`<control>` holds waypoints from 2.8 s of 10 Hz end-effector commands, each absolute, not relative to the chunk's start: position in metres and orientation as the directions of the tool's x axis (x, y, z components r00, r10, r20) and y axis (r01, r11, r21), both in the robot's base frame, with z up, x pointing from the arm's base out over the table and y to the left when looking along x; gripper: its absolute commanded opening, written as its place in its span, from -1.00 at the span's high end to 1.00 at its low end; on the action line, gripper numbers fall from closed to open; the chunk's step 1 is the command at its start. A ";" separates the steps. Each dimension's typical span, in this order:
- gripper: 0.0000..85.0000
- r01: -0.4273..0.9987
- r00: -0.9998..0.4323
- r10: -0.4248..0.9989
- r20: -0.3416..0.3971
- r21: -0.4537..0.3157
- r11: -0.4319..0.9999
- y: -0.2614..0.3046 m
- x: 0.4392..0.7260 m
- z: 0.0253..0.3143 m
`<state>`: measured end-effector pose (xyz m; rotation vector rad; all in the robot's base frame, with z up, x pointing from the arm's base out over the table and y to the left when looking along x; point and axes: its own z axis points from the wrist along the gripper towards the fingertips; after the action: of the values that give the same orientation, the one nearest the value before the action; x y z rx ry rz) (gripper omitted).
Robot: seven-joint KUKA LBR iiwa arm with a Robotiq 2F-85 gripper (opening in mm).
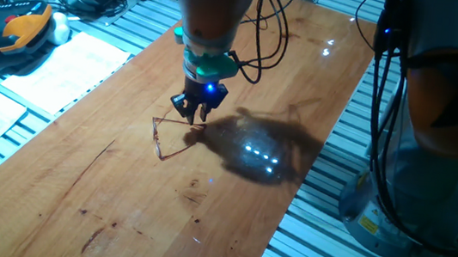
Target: Unfold the leg of the glasses (with one hand)
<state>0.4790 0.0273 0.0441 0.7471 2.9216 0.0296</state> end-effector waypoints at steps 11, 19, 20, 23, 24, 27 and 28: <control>0.20 0.342 -0.930 0.344 -0.132 0.037 0.939 0.022 0.479 0.029; 0.20 0.329 -0.933 0.331 -0.139 0.040 0.944 0.024 0.477 0.030; 0.20 0.327 -0.934 0.330 -0.139 0.043 0.944 0.024 0.477 0.031; 1.00 0.325 -0.934 0.329 -0.143 0.045 0.944 0.027 0.475 0.032; 1.00 0.325 -0.934 0.329 -0.143 0.045 0.944 0.027 0.475 0.032; 1.00 0.330 -0.932 0.333 -0.143 0.046 0.943 0.028 0.474 0.033; 1.00 0.334 -0.931 0.338 -0.142 0.050 0.941 0.028 0.474 0.033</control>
<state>0.4742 0.0278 0.0333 0.5169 2.9479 0.0372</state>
